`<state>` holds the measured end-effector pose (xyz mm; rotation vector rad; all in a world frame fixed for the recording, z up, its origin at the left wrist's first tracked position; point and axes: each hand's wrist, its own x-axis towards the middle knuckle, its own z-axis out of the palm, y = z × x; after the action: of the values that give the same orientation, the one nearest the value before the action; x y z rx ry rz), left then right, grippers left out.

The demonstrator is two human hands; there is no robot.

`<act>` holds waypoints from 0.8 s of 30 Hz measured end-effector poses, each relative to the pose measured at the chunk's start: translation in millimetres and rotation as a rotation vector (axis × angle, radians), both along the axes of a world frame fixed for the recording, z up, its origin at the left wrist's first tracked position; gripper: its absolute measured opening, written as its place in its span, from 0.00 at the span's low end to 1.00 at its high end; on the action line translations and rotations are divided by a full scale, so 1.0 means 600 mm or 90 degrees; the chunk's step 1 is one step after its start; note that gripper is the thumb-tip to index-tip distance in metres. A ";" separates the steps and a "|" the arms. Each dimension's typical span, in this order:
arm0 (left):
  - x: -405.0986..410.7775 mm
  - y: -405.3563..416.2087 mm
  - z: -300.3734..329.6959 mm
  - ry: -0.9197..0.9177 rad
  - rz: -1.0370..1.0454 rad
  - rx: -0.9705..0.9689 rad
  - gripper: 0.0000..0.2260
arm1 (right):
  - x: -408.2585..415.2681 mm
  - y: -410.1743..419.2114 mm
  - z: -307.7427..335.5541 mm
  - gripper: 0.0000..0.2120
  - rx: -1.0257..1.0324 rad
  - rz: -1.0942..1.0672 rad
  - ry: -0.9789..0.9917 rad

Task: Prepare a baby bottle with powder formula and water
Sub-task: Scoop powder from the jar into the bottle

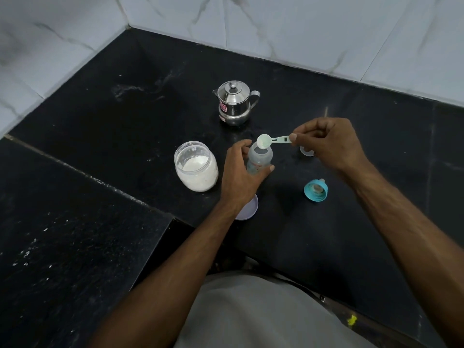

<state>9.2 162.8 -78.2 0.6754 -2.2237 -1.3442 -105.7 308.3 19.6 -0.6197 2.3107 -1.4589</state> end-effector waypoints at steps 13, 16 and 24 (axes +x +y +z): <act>-0.007 -0.010 -0.003 -0.011 -0.013 0.006 0.27 | 0.026 -0.009 -0.006 0.04 0.123 0.066 0.318; -0.007 -0.013 -0.004 -0.014 -0.017 0.012 0.27 | 0.035 -0.016 -0.005 0.04 0.154 0.122 0.420; -0.009 -0.018 -0.001 -0.031 -0.035 0.001 0.26 | 0.048 -0.042 0.008 0.06 0.293 0.240 0.520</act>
<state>3.7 152.1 -79.1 0.6579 -2.2959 -1.3695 -76.8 283.0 24.4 -1.6053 2.7249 -0.4918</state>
